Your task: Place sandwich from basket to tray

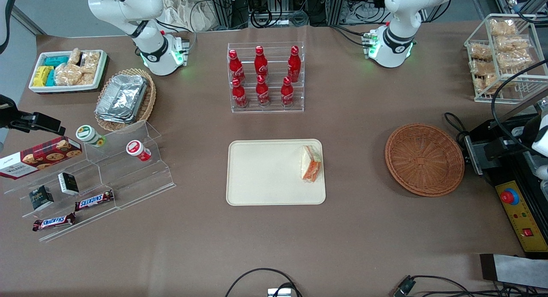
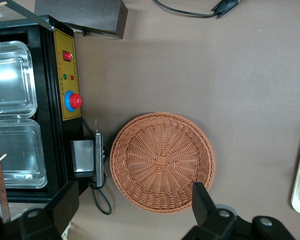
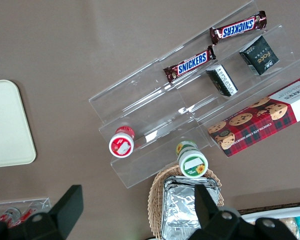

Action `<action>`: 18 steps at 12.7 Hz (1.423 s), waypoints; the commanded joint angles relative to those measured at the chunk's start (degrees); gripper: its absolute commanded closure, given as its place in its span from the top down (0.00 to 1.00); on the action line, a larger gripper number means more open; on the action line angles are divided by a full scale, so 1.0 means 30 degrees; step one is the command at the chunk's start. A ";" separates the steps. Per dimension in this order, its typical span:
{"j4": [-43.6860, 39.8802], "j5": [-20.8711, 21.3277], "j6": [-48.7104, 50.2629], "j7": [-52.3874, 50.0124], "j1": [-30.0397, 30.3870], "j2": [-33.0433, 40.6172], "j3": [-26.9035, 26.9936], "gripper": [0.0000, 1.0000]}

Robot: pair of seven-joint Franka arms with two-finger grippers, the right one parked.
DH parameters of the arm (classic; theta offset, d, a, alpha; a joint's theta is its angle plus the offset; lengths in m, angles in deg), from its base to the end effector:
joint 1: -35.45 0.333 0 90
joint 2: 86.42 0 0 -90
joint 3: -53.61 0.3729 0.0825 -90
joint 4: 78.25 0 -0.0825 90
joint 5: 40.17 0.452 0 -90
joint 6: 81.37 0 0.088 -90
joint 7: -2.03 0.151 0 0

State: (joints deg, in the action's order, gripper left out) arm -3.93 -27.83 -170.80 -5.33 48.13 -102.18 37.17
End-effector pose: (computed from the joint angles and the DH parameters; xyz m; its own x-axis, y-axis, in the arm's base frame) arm 0.7180 0.0140 0.6072 0.9971 0.0739 0.0171 0.0755 -0.9877 -0.1369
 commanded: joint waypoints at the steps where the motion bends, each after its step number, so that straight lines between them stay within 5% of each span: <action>1: 0.1678 -0.0947 -0.0625 0.1831 -0.1379 0.1586 0.2336 1.00; 6: 0.2940 -0.2092 -0.0919 0.2541 -0.2582 0.3403 0.4040 1.00; 14: 0.3588 -0.2151 0.0923 0.2804 -0.3728 0.5543 0.4131 1.00; 18: 0.4291 -0.3524 0.1248 0.2659 -0.3728 0.6219 0.4131 1.00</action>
State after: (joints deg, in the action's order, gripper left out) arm 6.29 -36.27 -167.19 2.04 37.81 -85.68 48.43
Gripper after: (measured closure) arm 0.000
